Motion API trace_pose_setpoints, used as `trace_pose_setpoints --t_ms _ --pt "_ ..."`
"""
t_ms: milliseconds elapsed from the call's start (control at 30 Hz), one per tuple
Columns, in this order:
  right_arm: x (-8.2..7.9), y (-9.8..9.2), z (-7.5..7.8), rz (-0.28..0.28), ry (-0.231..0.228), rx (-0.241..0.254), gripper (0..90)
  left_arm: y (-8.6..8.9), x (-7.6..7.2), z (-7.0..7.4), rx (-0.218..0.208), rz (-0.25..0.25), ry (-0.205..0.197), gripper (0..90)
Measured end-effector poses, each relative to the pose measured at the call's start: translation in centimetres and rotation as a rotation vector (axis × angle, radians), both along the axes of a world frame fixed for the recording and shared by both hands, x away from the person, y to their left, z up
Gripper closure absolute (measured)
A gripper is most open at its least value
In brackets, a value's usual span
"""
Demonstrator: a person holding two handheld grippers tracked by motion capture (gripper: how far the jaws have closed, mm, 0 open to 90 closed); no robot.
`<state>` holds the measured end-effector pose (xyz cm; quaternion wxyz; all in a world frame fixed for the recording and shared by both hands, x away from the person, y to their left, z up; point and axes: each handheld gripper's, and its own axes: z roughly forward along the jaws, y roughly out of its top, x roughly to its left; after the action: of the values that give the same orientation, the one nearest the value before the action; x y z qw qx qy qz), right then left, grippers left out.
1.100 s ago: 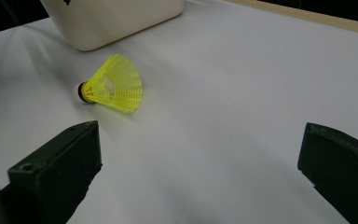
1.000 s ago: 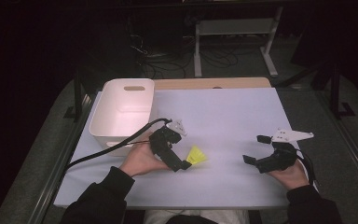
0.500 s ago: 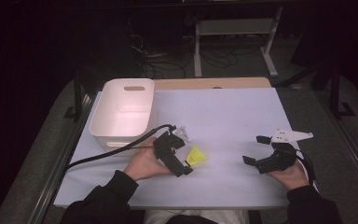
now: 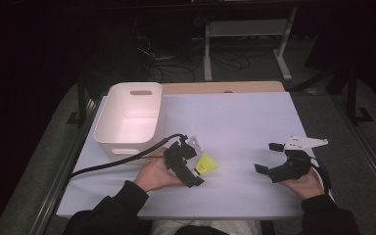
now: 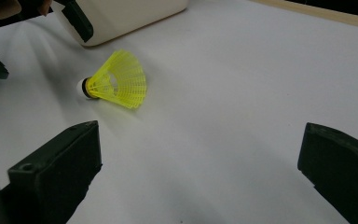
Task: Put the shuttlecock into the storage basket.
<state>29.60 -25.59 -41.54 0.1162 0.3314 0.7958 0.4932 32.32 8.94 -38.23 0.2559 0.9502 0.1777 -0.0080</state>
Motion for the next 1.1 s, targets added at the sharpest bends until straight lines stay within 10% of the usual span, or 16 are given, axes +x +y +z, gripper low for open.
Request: trace_pose_setpoints --t_ms 1100 --pt "0.0 0.1 -0.1 0.007 -0.002 -0.004 0.0 -0.7 0.1 -3.3 0.017 0.063 0.023 6.8"
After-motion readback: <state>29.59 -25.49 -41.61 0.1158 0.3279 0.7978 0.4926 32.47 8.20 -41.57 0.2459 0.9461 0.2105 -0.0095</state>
